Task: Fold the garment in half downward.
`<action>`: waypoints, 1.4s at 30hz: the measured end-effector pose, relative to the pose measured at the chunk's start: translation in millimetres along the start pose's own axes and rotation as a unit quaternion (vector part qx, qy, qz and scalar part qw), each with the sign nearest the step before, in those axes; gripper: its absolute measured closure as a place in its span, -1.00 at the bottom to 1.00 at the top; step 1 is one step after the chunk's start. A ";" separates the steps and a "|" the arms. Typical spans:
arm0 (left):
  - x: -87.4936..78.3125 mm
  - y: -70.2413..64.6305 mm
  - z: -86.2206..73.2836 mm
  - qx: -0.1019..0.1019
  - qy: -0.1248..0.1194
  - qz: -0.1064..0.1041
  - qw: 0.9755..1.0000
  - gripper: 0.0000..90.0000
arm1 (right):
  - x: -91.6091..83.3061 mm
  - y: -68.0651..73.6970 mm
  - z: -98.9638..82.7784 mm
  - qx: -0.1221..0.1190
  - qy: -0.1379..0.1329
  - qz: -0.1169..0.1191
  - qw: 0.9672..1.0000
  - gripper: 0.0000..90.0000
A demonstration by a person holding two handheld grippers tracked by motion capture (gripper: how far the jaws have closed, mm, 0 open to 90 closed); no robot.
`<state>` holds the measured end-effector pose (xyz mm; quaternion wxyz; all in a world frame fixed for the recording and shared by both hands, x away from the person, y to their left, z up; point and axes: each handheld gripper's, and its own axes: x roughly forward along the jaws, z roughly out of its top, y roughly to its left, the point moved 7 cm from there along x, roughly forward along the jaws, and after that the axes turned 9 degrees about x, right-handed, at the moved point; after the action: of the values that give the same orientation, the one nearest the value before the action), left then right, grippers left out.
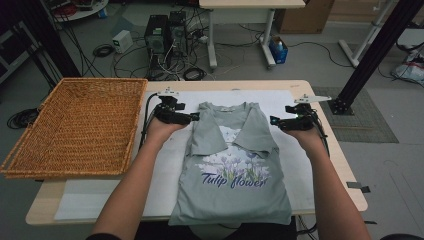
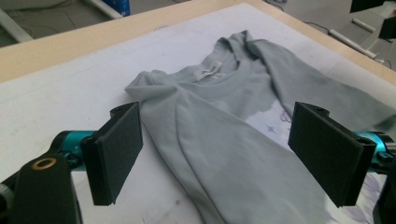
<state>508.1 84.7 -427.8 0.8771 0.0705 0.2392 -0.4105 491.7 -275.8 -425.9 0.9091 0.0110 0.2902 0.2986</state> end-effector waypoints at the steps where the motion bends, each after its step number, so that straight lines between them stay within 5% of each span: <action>1: 6.1 4.8 -1.7 -0.005 0.006 0.002 1.000 -0.60 | 9.1 -3.4 -0.7 0.003 0.009 0.000 1.000 -0.71; 10: 58.4 32.0 -28.0 -0.032 0.055 0.006 0.998 -0.60 | 80.1 -26.4 -8.9 0.011 0.074 -0.020 0.997 -0.64; 13: 75.4 28.9 -39.2 -0.032 0.075 0.009 0.997 -0.59 | 94.7 -28.5 -17.1 0.016 0.092 -0.019 0.995 -0.41; 14: 75.4 28.0 -38.6 -0.018 0.086 0.029 0.996 -0.58 | 98.4 -26.2 -20.7 0.014 0.101 -0.013 0.995 -0.25; 16: 73.6 27.6 -38.3 0.014 0.111 0.066 0.992 -0.25 | 99.1 -22.8 -21.7 0.002 0.102 -0.038 0.994 0.15; 17: 71.8 25.2 -37.4 0.012 0.111 0.055 0.992 0.03 | 98.9 -18.9 -21.2 0.006 0.102 -0.018 0.995 0.55; 18: 71.8 21.5 -37.3 0.004 0.111 0.041 0.993 0.43 | 99.1 -14.9 -21.6 0.008 0.107 -0.004 0.994 0.73; 19: 72.4 17.9 -37.3 0.017 0.114 0.044 0.992 0.59 | 99.8 -12.1 -21.9 0.011 0.109 -0.001 0.994 0.87; 21: 73.0 12.0 -36.2 0.034 0.116 0.047 0.992 0.86 | 100.3 -9.6 -21.8 0.015 0.109 0.001 0.994 0.90; 23: 69.7 10.6 -31.6 0.032 0.108 0.044 0.993 0.89 | 98.5 -8.3 -20.6 0.024 0.106 0.009 0.994 0.90; 28: 44.2 4.6 -9.4 0.035 0.070 0.031 0.996 0.90 | 78.7 -2.6 -4.8 0.025 0.073 0.017 0.997 0.90; 34: 2.7 -24.6 6.0 0.058 0.042 0.026 0.997 0.89 | 40.6 20.7 1.8 0.005 0.050 0.027 0.998 0.90; 42: -57.6 -95.0 -27.4 0.048 0.021 0.000 0.999 0.89 | -33.1 67.1 -34.6 -0.005 0.029 0.046 0.999 0.89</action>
<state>394.9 71.0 -417.4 0.8673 0.1210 0.2381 -0.4201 415.5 -244.2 -424.5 0.8856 0.0108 0.3141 0.3418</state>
